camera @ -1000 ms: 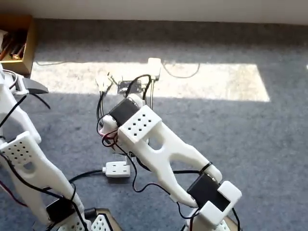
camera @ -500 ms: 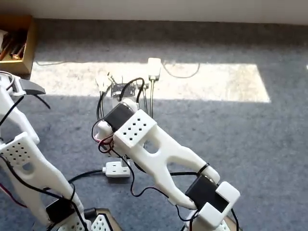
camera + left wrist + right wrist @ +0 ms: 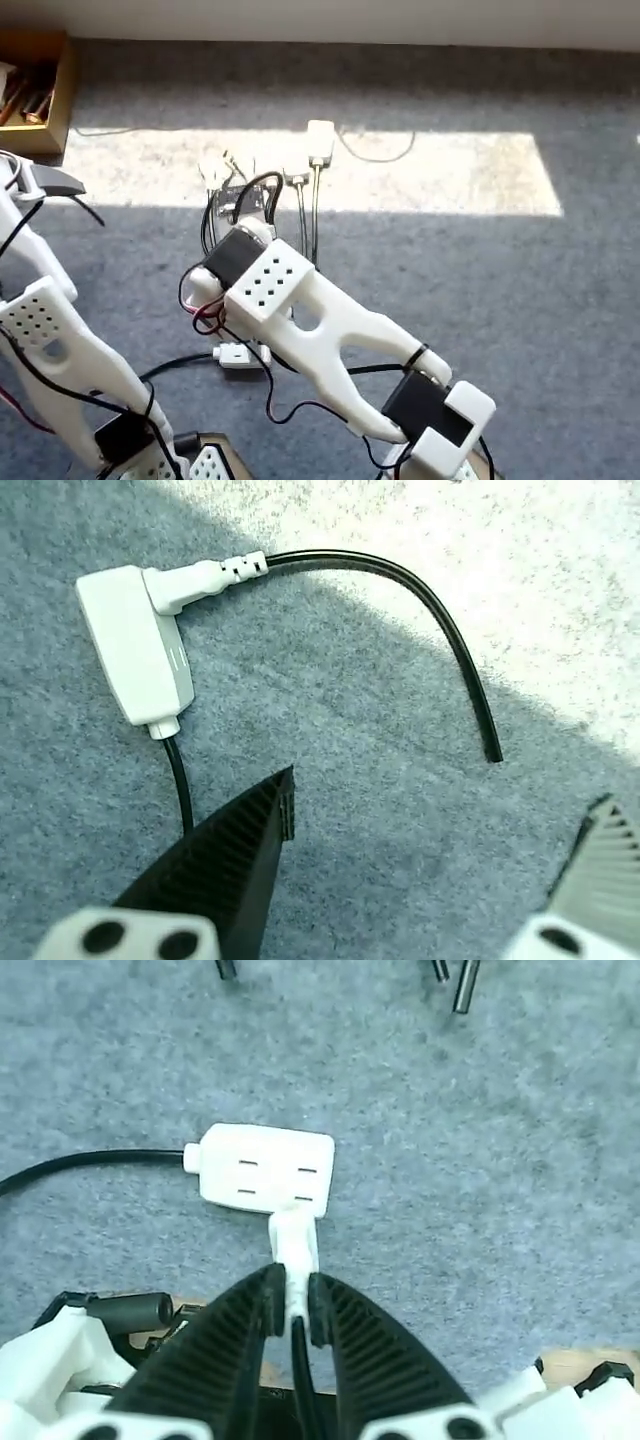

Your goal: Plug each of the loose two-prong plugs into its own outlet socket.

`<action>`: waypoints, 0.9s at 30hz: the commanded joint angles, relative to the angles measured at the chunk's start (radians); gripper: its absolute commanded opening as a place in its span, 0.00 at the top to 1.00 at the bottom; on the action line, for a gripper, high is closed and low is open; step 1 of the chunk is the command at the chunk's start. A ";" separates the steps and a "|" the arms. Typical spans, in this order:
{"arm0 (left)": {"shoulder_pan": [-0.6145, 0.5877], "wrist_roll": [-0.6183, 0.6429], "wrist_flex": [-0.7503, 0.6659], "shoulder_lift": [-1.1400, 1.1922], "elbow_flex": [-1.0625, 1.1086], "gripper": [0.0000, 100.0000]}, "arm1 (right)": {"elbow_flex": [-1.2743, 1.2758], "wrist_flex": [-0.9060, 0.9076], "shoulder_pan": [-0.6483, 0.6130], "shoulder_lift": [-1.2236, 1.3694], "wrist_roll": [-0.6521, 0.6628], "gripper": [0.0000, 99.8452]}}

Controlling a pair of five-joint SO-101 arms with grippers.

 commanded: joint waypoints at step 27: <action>-0.001 -0.005 -0.026 -0.008 -0.041 0.58 | -0.142 0.077 0.045 -0.016 0.048 0.99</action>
